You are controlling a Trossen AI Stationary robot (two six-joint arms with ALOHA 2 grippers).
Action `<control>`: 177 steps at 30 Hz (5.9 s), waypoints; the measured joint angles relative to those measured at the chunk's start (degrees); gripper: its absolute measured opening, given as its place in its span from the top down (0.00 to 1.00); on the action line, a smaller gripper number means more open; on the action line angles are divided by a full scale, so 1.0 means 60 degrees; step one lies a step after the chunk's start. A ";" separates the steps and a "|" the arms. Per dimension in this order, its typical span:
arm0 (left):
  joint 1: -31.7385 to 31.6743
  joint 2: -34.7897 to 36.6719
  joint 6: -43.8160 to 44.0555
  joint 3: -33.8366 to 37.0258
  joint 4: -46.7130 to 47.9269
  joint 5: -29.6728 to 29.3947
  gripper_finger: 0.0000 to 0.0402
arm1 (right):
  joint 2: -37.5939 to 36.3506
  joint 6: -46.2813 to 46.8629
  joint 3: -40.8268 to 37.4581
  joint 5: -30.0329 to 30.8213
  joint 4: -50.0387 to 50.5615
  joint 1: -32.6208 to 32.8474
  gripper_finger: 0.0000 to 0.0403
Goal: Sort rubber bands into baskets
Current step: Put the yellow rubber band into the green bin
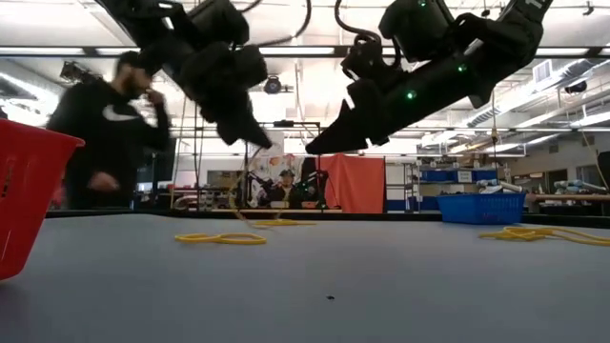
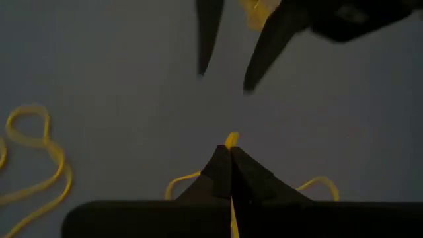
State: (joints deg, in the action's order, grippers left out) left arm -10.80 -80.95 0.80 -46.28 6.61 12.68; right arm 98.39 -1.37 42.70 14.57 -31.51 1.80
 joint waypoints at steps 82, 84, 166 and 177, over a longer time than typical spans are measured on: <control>0.1062 -0.1188 0.0159 0.0000 -0.4419 -0.0533 0.71 | -0.8912 1.0066 -0.0004 -0.5078 1.2265 0.5012 0.99; 0.1058 -0.1188 0.0159 0.0000 -0.4403 -0.0561 0.71 | -0.8856 1.0894 -0.0004 -0.5111 1.2469 0.5462 0.99; 0.1996 -0.1260 0.1617 0.1382 -0.1885 -0.1343 0.71 | -0.5639 0.6419 -0.0007 0.6233 0.9627 0.4925 0.68; 0.3044 -0.1462 0.1114 0.1399 -0.1964 -0.2760 0.71 | -0.4365 0.6215 -0.0007 0.5705 0.8488 0.4711 0.69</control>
State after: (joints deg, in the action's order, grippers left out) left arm 7.47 -89.72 7.49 -37.89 -5.18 -3.88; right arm 72.20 35.93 42.65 48.80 19.43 30.07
